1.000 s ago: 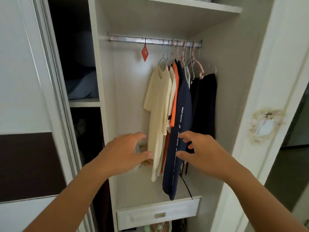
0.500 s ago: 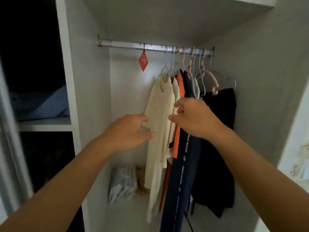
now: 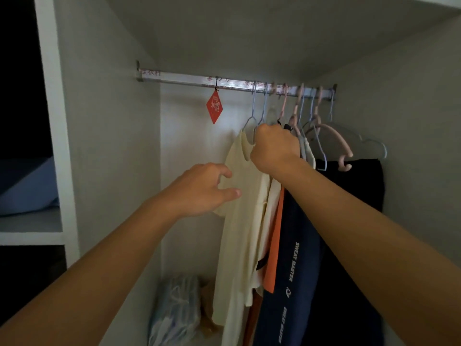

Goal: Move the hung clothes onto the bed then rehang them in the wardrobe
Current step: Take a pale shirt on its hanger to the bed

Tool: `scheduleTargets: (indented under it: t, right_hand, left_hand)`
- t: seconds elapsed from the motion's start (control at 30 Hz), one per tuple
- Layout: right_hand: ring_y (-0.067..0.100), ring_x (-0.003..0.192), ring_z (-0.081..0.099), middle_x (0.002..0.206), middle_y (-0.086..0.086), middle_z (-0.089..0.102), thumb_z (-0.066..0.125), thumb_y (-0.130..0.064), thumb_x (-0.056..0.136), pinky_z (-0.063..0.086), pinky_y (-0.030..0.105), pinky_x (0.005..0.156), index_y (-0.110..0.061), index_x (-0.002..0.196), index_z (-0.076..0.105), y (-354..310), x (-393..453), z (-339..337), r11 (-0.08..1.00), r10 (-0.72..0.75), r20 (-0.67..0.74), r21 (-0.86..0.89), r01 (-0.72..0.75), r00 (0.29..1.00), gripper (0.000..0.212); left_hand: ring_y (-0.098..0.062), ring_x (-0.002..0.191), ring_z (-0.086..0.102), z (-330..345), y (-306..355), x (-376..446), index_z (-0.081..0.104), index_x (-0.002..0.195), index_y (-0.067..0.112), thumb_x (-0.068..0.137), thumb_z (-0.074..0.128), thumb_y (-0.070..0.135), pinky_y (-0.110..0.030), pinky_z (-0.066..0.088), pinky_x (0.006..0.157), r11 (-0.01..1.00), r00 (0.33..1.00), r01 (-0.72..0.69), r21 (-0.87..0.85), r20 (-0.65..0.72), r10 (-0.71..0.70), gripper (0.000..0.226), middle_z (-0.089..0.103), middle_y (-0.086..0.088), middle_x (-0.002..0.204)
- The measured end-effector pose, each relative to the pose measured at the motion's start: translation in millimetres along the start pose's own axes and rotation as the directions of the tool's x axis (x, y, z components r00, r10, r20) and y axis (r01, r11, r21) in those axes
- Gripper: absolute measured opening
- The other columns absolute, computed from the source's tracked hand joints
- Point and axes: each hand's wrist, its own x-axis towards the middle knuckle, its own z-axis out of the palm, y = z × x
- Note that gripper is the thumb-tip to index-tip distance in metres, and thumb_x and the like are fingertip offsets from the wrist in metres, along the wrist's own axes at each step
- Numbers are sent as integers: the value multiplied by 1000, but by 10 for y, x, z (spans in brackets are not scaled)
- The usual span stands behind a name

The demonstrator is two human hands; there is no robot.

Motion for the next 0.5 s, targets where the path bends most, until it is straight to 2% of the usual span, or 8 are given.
scheduleTargets:
  t: [0.07, 0.17, 0.3, 0.4, 0.5]
  right_hand:
    - [34, 106, 60, 116, 14, 58, 56, -3, 88, 39, 36, 67, -6, 116, 55, -27, 115, 4, 999, 34, 23, -43, -33, 999, 29]
    - [33, 105, 61, 116, 14, 60, 55, -4, 88, 40, 35, 68, -7, 119, 56, -35, 231, 41, 997, 70, 6, -19, -69, 998, 31]
    - [36, 102, 61, 111, 16, 61, 55, -8, 90, 40, 34, 70, -4, 109, 59, -3, 292, 52, 989, 104, -106, 113, -92, 989, 20]
    - [35, 90, 60, 94, 14, 57, 53, -7, 90, 39, 33, 67, -4, 91, 56, 44, 312, -26, 974, 132, -172, 205, -96, 976, 4]
    - [30, 78, 54, 82, 10, 51, 51, -5, 89, 39, 33, 65, -9, 68, 40, 86, 320, -128, 966, 146, -213, 239, -93, 966, 23]
  left_hand:
    - [-15, 108, 58, 11, -53, 59, 52, 136, 28, 85, 63, 58, -36, 48, 95, 1000, 1000, -2, -9, 9, 2, 60, 60, 0, 124]
    - [-14, 105, 59, 13, -127, 127, 55, 134, 27, 85, 64, 56, -34, 48, 93, 999, 1000, -9, -37, 8, 9, 57, 61, -1, 121]
    - [-12, 104, 60, -21, -194, 181, 58, 131, 25, 85, 66, 53, -31, 49, 90, 995, 1000, -23, -99, 7, 23, 55, 62, 0, 118]
    - [-11, 103, 62, -61, -224, 195, 60, 129, 25, 85, 67, 52, -31, 50, 91, 987, 999, -34, -158, -3, 34, 52, 64, 2, 114]
    - [-11, 101, 63, -94, -237, 220, 62, 124, 27, 83, 69, 53, -34, 51, 92, 982, 998, -49, -184, -35, 43, 50, 66, 2, 108]
